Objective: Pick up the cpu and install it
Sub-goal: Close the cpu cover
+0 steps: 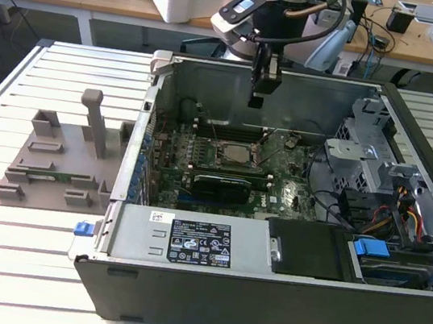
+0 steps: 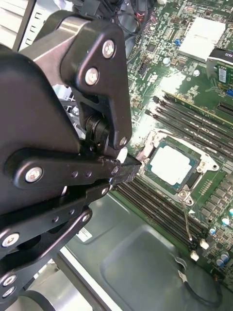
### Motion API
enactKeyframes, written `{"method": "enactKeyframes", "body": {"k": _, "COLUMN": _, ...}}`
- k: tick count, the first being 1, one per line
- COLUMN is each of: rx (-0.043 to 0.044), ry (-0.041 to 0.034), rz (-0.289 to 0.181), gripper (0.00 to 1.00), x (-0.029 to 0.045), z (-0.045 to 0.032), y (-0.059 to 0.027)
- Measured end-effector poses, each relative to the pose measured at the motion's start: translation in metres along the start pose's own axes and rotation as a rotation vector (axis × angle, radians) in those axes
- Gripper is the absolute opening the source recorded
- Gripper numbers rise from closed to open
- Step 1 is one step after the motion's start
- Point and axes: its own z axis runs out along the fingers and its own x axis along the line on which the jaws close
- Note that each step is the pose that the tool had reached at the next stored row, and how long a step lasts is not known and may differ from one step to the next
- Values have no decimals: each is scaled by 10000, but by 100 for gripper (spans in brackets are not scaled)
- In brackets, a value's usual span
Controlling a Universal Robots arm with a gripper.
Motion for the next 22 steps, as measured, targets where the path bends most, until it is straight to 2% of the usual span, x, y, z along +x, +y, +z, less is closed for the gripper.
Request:
{"method": "enactKeyframes", "body": {"k": 7, "rx": 2, "ry": 1, "rz": -1, "gripper": 11, "x": -1, "z": -3, "y": 151}}
{"method": "enactKeyframes", "body": {"k": 9, "rx": 5, "ry": 1, "rz": -2, "gripper": 11, "x": 0, "z": -5, "y": 233}}
{"method": "enactKeyframes", "body": {"k": 11, "rx": 6, "ry": 2, "rz": 1, "gripper": 11, "x": -1, "z": -6, "y": 275}}
{"method": "enactKeyframes", "body": {"k": 14, "rx": 11, "ry": 2, "rz": 0, "gripper": 11, "x": -3, "z": -9, "y": 382}}
{"method": "enactKeyframes", "body": {"k": 18, "rx": 32, "ry": 2, "rz": -2, "gripper": 11, "x": -6, "z": -16, "y": 614}}
{"method": "enactKeyframes", "body": {"k": 22, "rx": 43, "ry": 3, "rz": 0, "gripper": 11, "x": -6, "z": -19, "y": 738}}
